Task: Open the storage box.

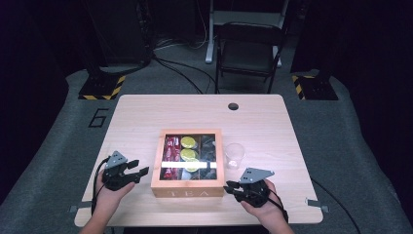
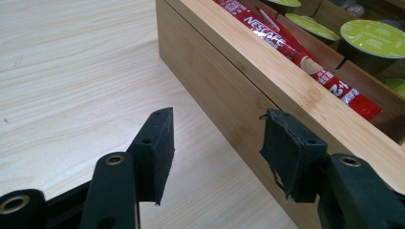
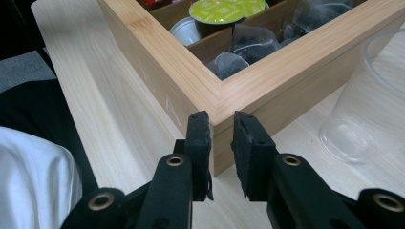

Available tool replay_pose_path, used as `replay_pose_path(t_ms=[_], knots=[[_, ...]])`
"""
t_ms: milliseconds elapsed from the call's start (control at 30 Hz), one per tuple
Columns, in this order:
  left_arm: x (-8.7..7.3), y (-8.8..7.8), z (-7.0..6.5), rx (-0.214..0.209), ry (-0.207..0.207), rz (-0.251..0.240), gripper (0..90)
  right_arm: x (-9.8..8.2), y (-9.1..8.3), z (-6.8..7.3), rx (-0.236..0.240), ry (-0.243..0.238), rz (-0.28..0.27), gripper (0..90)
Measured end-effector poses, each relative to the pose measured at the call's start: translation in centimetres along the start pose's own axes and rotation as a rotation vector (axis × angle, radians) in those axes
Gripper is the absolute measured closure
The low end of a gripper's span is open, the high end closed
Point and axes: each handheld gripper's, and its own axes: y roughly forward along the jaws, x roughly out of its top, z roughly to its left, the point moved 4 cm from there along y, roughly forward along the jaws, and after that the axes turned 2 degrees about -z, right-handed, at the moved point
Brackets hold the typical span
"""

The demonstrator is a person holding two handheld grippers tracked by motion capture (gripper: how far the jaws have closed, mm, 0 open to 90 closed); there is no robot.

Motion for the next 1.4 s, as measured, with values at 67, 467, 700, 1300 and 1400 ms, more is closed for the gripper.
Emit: replay_pose_path(t_ms=[67,467,700,1300,1400], knots=[[0.0,0.0,0.0,-0.006,0.0,0.006,44.4,-0.1,0.1,-0.1,0.001,-0.001,0.002,78.1],[0.0,-0.1,0.0,-0.005,-0.001,0.004,44.4,-0.6,0.7,0.2,0.005,-0.034,0.06,83.9],[0.0,-0.1,0.0,-0.01,-0.002,0.006,44.3,-0.8,0.9,0.1,-0.003,-0.044,0.069,85.6],[0.1,0.0,-0.3,-0.024,-0.001,0.006,44.4,-0.7,1.1,0.1,-0.003,-0.031,0.059,86.4],[0.1,0.0,-0.4,-0.025,0.003,0.002,44.3,-0.5,1.0,0.2,-0.003,-0.012,0.053,85.2]])
